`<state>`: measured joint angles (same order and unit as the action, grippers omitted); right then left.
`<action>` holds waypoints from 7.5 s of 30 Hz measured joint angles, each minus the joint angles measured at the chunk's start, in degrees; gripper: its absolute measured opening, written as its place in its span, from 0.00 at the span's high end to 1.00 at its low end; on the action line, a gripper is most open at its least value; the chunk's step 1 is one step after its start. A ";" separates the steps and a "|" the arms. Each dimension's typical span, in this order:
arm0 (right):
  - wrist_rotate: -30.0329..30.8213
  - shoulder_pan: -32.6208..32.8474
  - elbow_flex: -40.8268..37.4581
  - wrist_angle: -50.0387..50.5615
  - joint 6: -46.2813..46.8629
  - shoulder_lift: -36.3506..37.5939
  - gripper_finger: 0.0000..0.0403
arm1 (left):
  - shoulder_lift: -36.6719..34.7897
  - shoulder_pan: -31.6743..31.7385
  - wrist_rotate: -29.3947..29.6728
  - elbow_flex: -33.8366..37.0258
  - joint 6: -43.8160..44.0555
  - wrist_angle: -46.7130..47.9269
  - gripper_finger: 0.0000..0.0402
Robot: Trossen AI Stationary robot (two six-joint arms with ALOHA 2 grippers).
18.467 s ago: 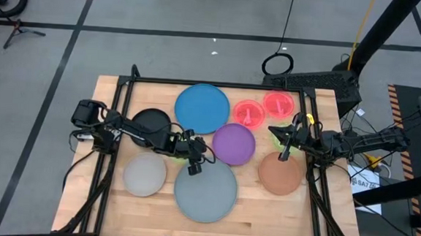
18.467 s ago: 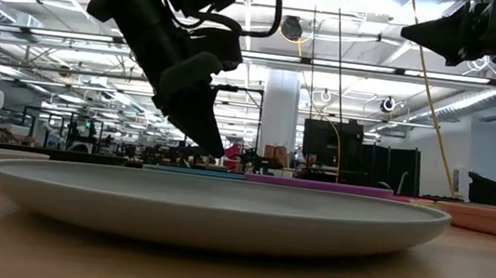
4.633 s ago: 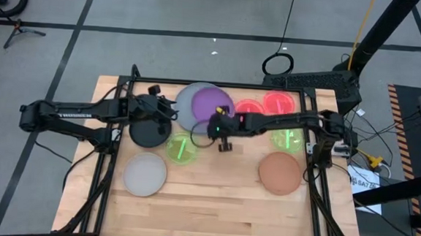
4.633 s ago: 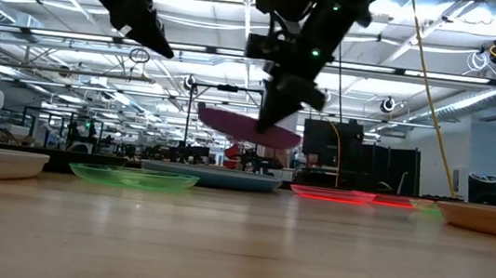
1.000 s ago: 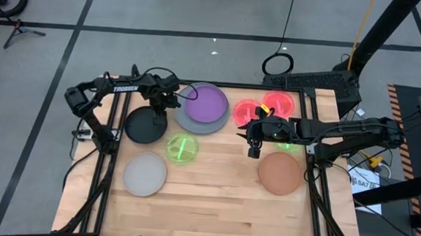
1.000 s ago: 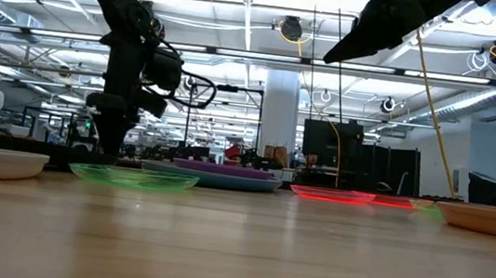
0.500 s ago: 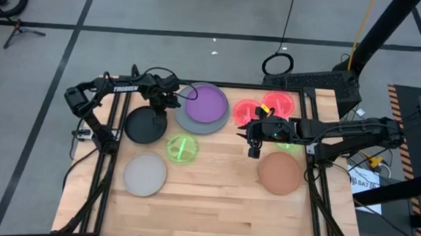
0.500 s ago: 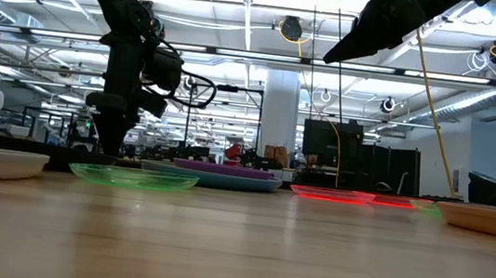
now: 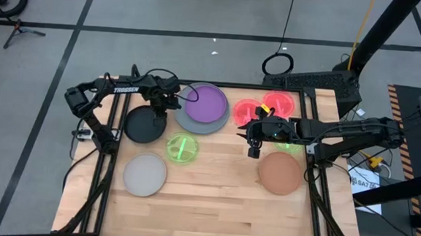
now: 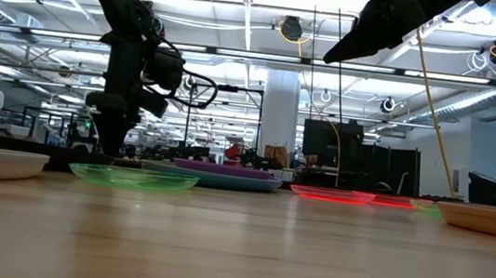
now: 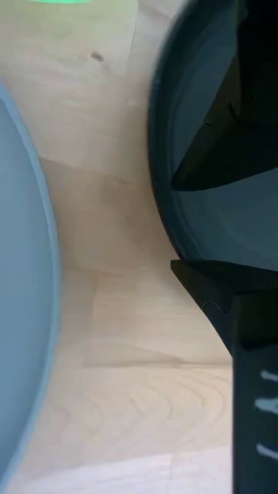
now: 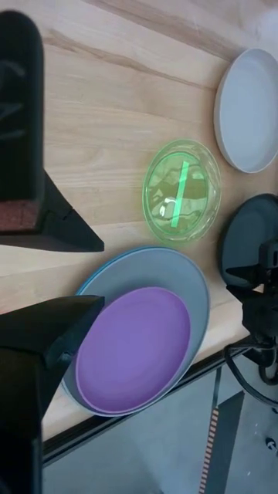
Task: Stack plastic plates
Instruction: Stack the black plate on top of the purple plate
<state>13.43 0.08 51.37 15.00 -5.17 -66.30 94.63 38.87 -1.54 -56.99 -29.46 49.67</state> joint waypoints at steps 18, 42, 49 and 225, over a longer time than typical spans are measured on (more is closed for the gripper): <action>-0.01 0.00 0.02 -0.03 0.01 0.00 0.77 | -0.02 -1.81 0.65 0.00 -8.18 -1.72 0.60; 0.00 0.00 0.04 0.45 -0.17 0.00 0.77 | -0.04 -2.80 7.01 -4.74 -19.43 1.79 0.60; 0.00 0.00 0.04 1.06 -0.20 0.00 0.77 | -0.04 -2.80 6.91 -4.70 -26.35 3.63 0.60; -0.04 0.02 0.04 3.55 1.55 -0.02 0.77 | 14.91 -0.35 5.20 -38.86 22.52 4.15 0.93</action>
<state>13.39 0.10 51.42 18.55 -3.62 -66.32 109.54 38.52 3.66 -95.85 -6.94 53.82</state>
